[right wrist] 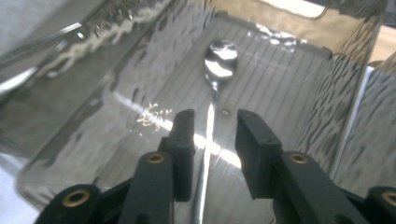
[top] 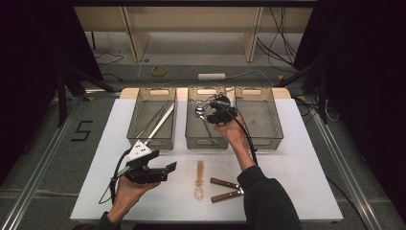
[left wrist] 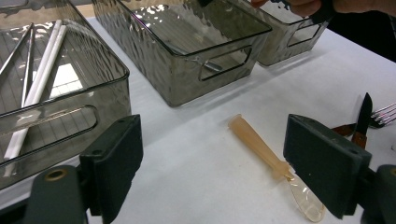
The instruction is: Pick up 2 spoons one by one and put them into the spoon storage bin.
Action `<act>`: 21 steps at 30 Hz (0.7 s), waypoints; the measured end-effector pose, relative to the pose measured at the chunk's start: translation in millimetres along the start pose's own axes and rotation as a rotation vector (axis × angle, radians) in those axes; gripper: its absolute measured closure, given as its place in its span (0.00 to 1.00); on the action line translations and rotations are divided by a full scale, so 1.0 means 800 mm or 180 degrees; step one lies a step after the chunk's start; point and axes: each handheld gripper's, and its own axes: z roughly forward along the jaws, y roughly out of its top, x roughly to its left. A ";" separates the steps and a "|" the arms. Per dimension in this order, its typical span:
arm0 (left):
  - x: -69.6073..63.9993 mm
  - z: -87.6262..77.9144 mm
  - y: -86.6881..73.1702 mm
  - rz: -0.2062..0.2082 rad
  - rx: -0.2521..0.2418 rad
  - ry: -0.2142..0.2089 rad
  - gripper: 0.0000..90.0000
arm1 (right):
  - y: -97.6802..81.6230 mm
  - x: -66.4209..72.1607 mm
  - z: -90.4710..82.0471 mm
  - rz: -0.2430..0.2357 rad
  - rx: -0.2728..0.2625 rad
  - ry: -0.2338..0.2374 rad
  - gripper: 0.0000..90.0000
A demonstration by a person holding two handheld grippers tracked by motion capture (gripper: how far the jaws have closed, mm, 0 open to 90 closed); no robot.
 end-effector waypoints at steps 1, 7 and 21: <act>0.001 0.000 0.000 0.0009 0.0001 0.0002 0.22 | 0.000 -0.002 -0.005 0.0006 -0.0026 0.0029 0.71; 0.000 0.000 0.001 0.0019 0.0004 -0.0007 0.22 | -0.011 -0.008 -0.036 -0.0047 -0.0175 0.0207 0.58; 0.001 0.002 0.003 0.0034 -0.0019 -0.0063 0.21 | -0.075 -0.007 -0.107 -0.0174 -0.0536 0.0570 0.45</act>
